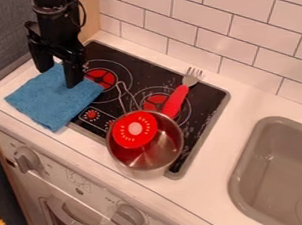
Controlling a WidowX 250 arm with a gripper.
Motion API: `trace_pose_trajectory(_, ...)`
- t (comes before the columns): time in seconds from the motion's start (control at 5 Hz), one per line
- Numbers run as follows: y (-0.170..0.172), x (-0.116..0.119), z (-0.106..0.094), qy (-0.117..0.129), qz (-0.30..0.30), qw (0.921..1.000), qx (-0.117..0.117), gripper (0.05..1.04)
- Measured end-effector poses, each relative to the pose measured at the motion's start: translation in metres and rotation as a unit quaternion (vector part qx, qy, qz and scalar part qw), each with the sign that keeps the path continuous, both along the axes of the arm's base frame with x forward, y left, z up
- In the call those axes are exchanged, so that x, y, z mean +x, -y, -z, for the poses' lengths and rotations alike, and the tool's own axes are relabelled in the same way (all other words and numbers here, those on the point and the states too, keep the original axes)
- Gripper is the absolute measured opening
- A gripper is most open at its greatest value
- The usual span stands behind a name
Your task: Put the tomato on top of the blue cloth
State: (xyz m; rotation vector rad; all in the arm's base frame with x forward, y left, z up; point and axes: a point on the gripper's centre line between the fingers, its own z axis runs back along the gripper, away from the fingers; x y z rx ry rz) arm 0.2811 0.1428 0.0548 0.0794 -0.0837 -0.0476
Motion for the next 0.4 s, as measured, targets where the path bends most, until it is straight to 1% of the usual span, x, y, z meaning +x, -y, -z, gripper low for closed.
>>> trace_pose_trajectory(0.2, 0.004, -0.004, 0.01, -0.014, -0.001, 0.9999, -0.01, 1.0)
trace_pose_trajectory(0.4, 0.048, -0.014, 0.006, -0.006, 0.064, 0.9978, -0.018, 0.999)
